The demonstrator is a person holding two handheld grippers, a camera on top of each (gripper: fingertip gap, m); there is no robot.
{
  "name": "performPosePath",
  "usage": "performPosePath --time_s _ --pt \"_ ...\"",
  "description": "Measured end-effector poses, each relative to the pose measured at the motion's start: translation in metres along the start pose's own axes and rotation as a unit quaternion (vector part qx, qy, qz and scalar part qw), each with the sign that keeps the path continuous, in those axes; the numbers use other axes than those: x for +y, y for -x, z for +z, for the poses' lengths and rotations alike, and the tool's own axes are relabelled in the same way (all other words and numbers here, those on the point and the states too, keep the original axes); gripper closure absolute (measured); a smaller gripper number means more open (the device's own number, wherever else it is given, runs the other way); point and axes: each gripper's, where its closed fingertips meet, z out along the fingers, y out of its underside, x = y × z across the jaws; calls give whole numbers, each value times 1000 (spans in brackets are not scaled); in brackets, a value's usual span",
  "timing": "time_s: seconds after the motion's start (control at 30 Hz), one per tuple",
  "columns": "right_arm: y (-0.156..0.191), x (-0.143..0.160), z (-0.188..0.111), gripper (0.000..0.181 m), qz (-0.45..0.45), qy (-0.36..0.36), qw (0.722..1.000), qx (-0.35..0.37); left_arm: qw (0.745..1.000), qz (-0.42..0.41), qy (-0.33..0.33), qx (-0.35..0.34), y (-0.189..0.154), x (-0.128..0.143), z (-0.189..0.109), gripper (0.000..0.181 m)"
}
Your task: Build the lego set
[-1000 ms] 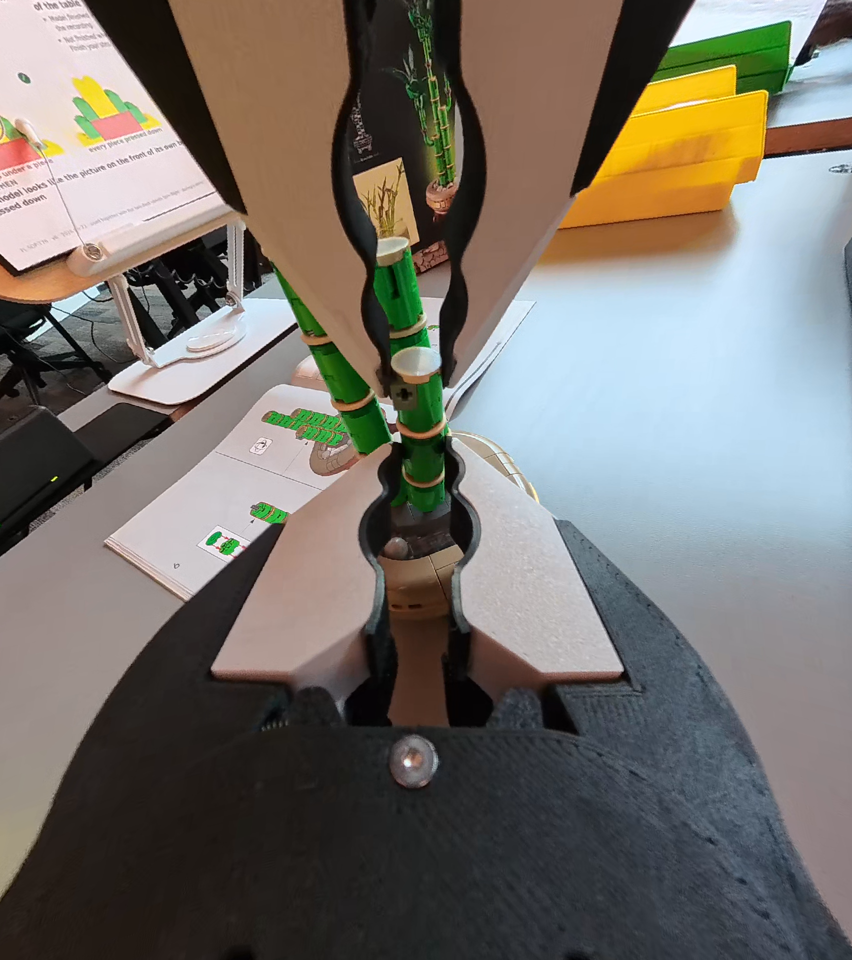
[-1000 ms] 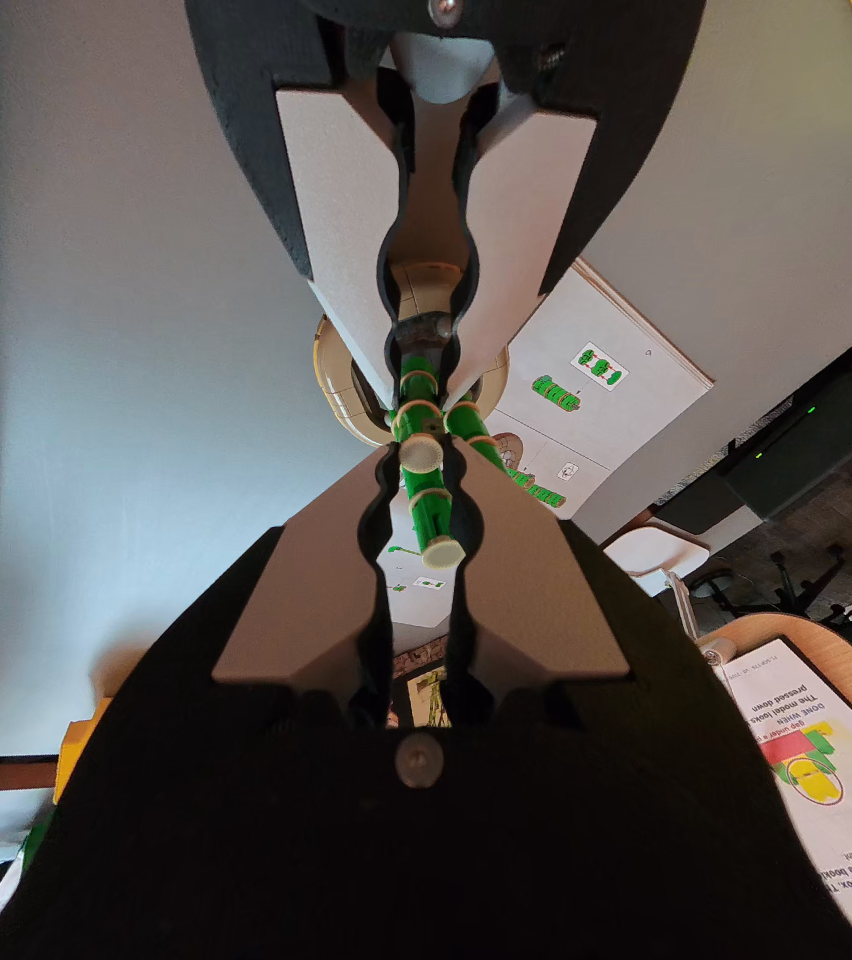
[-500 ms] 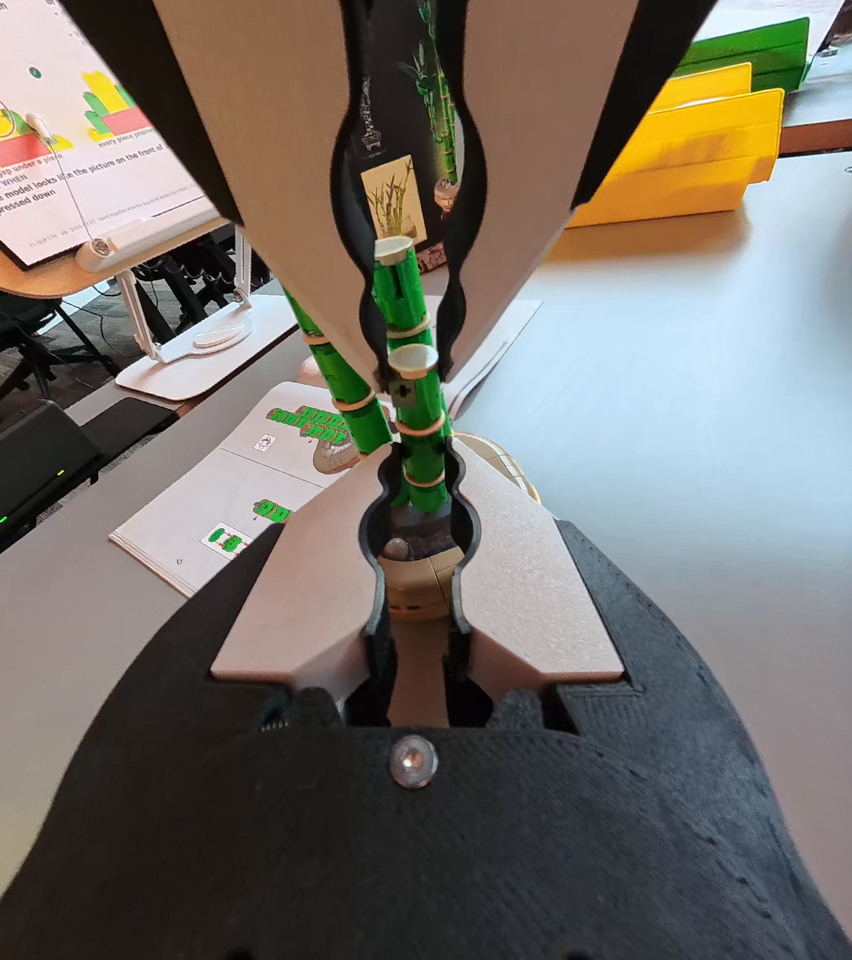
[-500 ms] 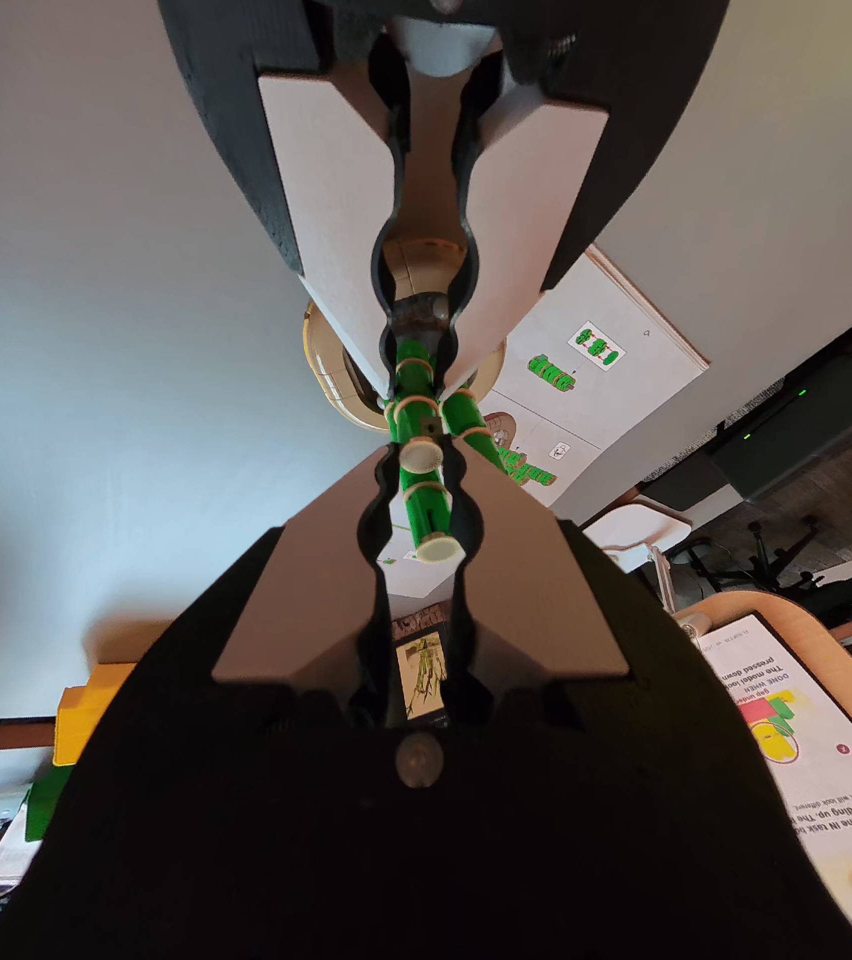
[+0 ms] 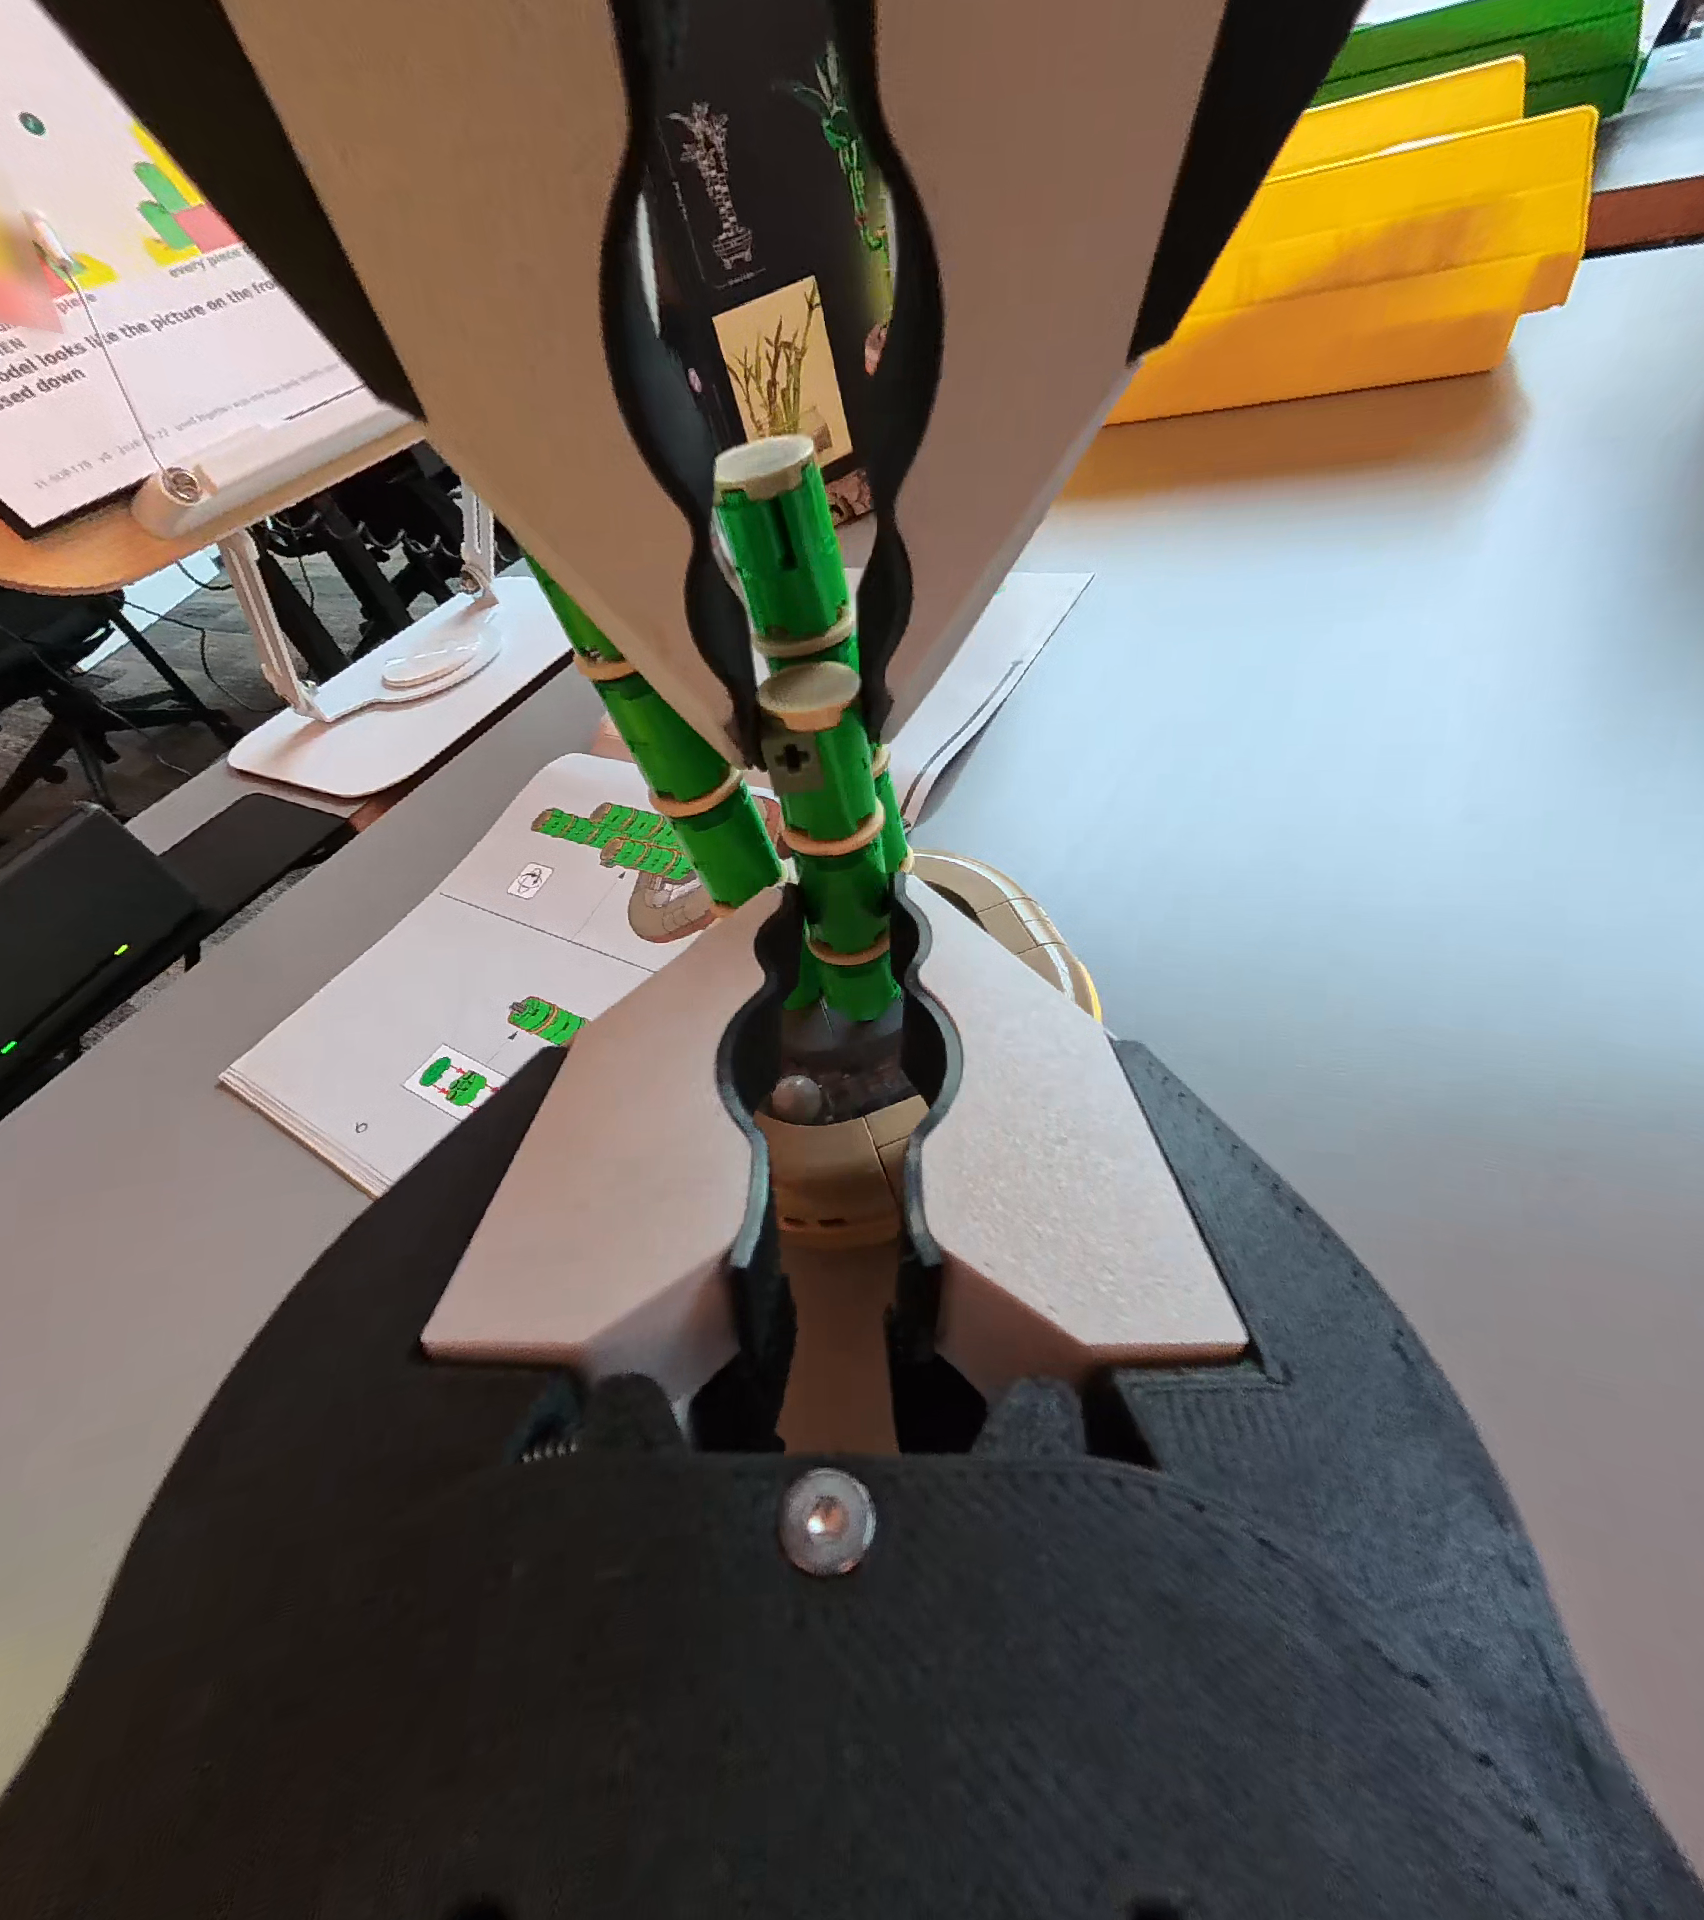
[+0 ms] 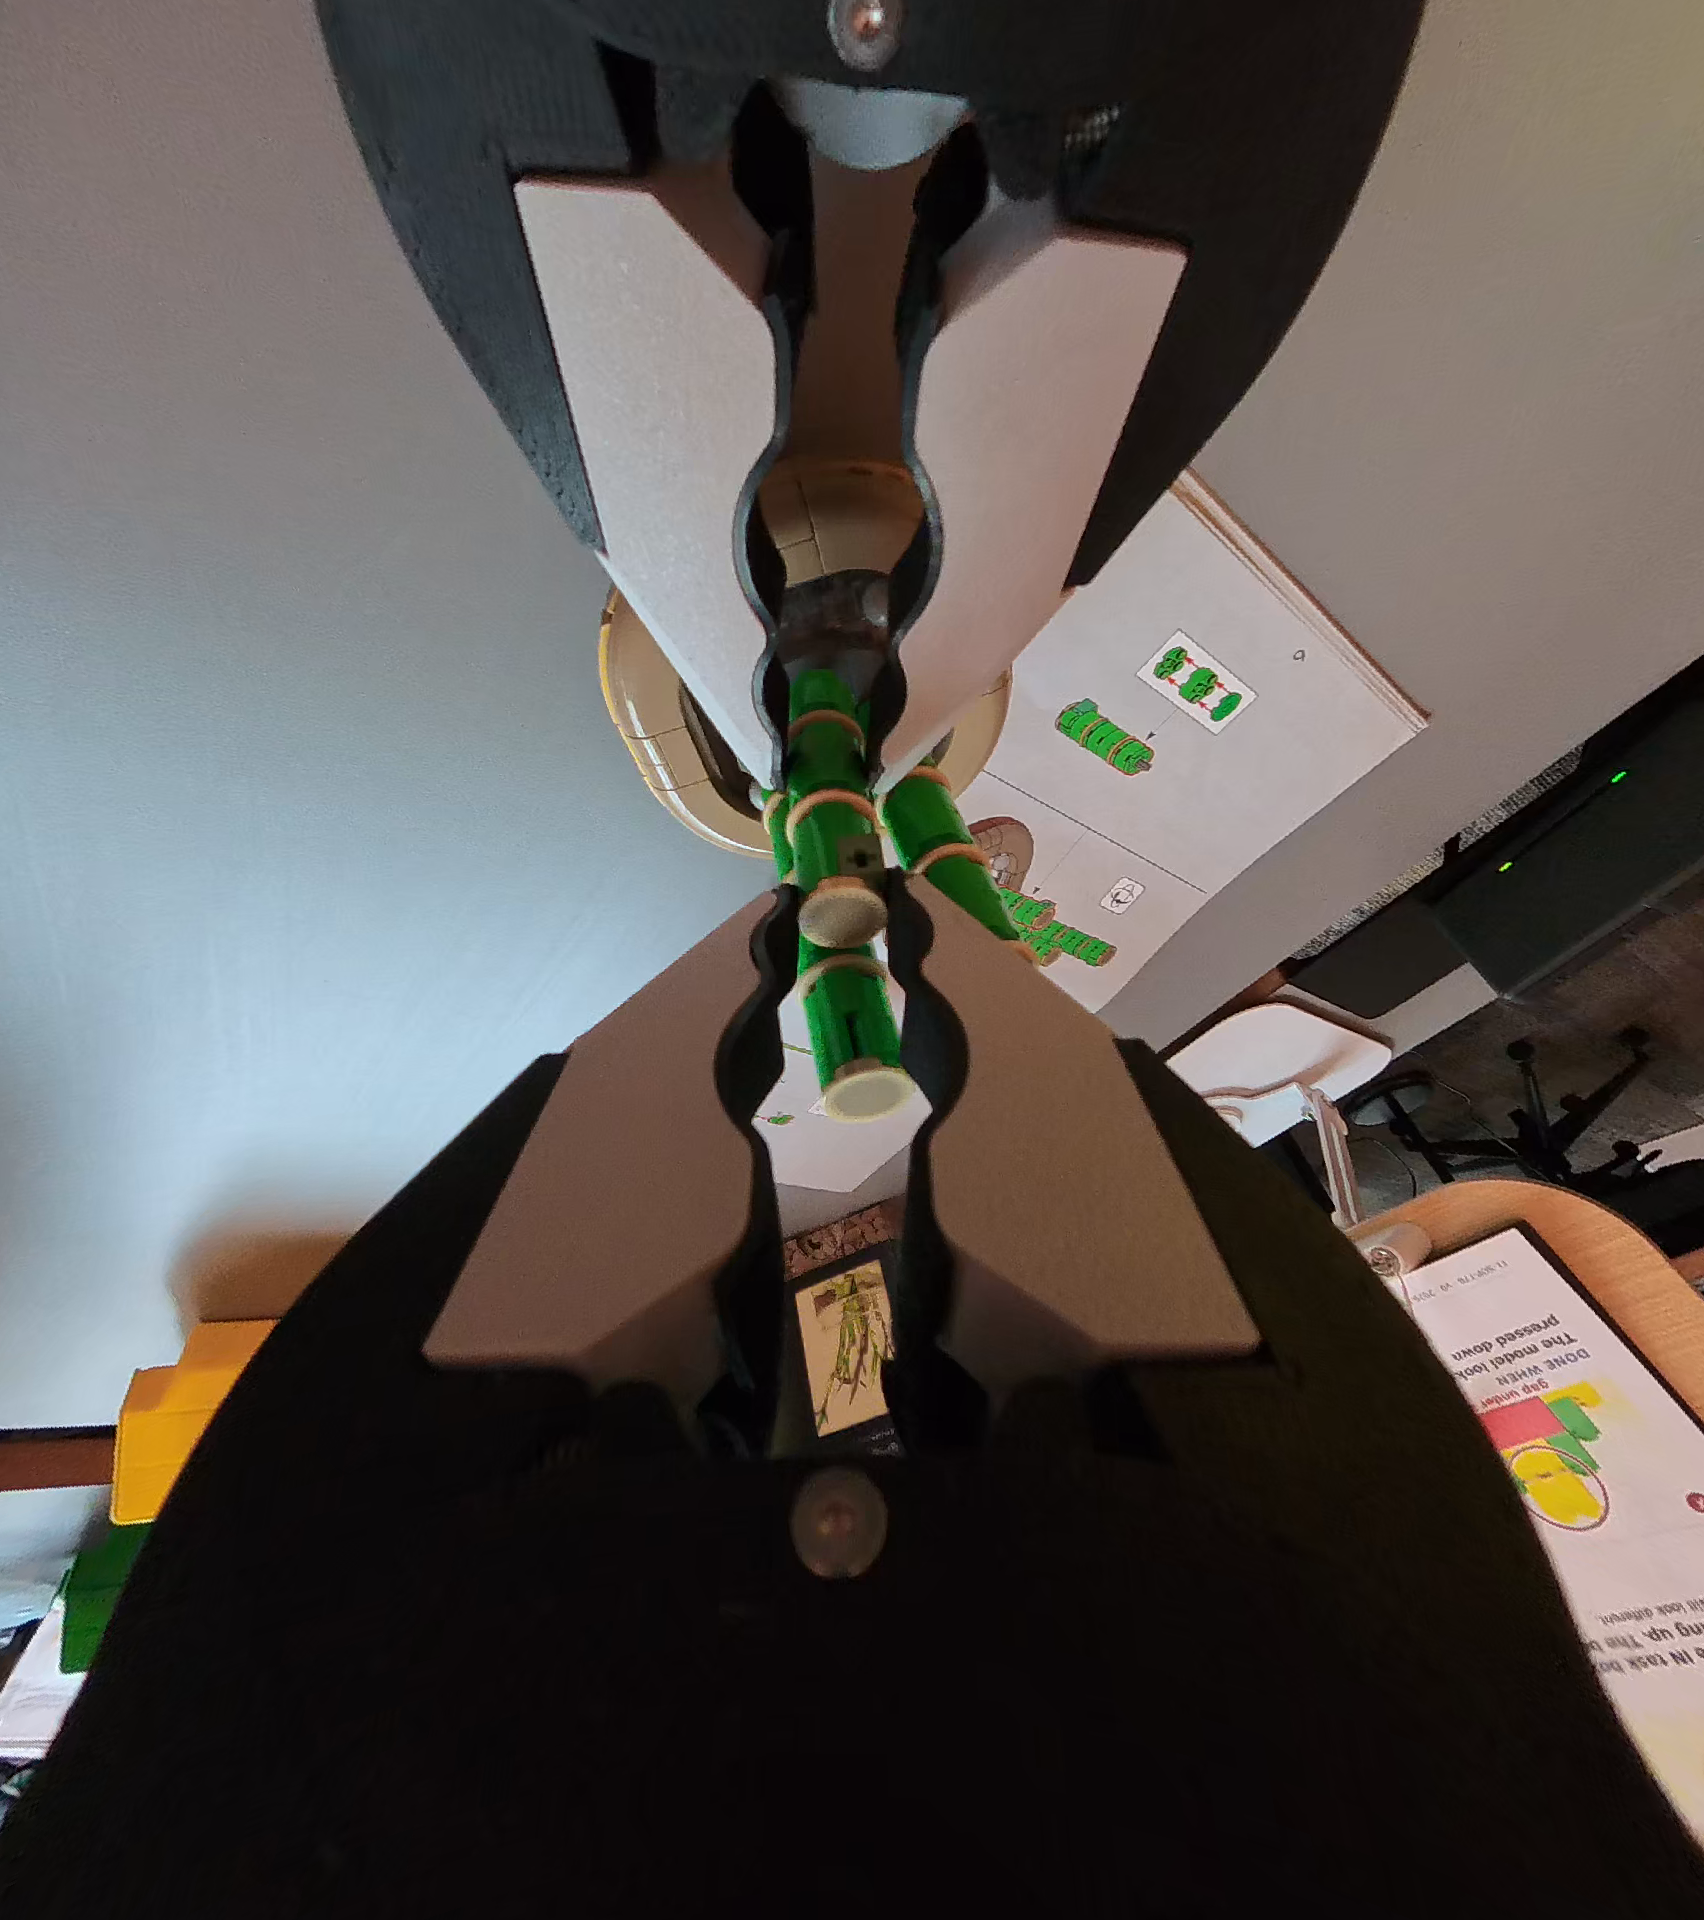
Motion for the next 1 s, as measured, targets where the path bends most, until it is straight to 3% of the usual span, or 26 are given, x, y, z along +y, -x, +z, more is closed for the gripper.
performPosePath --time_s 1.0 --pt "2 -10 3 165 32 -6 999 -26 998 -17 -31 58 -1 1 -5 167"
